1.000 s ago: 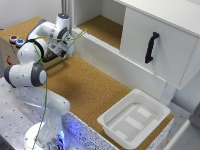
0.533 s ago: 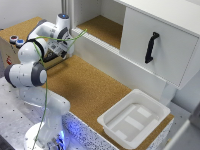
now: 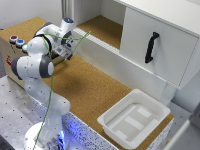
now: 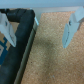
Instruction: Grasp the drawer handle, then open it
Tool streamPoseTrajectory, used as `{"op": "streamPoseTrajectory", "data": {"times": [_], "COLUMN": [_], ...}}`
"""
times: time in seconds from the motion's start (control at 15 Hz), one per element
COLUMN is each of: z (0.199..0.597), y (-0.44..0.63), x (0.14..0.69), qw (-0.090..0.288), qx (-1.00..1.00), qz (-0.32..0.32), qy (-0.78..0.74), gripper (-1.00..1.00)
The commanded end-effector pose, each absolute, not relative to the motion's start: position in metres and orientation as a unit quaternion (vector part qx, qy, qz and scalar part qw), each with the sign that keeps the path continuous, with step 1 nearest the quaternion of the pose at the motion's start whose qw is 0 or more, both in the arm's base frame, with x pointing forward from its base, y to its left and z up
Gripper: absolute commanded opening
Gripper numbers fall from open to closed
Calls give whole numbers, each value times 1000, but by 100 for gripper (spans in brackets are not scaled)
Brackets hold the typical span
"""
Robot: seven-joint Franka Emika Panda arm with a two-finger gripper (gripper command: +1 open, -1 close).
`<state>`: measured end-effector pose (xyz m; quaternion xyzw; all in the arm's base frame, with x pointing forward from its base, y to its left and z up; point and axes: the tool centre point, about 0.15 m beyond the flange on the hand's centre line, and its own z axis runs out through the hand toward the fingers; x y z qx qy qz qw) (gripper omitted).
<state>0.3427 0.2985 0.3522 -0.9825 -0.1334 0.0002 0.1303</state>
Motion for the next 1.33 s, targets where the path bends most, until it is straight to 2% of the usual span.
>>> {"op": "streamPoseTrajectory", "data": {"times": [0.0,0.2,0.4,0.53,1.13,1.27], "z": [344,340,329,324,301,292], "y": [330,346,351,345,356,356], "x": [359,361,359,353,333,335], "qw": [142,140,113,115,150,170], "qx": [-977,-977,-984,-987,-987,-984], "qz": [30,37,43,39,8,8], "qy": [-153,-160,-130,-103,-55,-59], "gripper": [100,100,100,100,100,100]}}
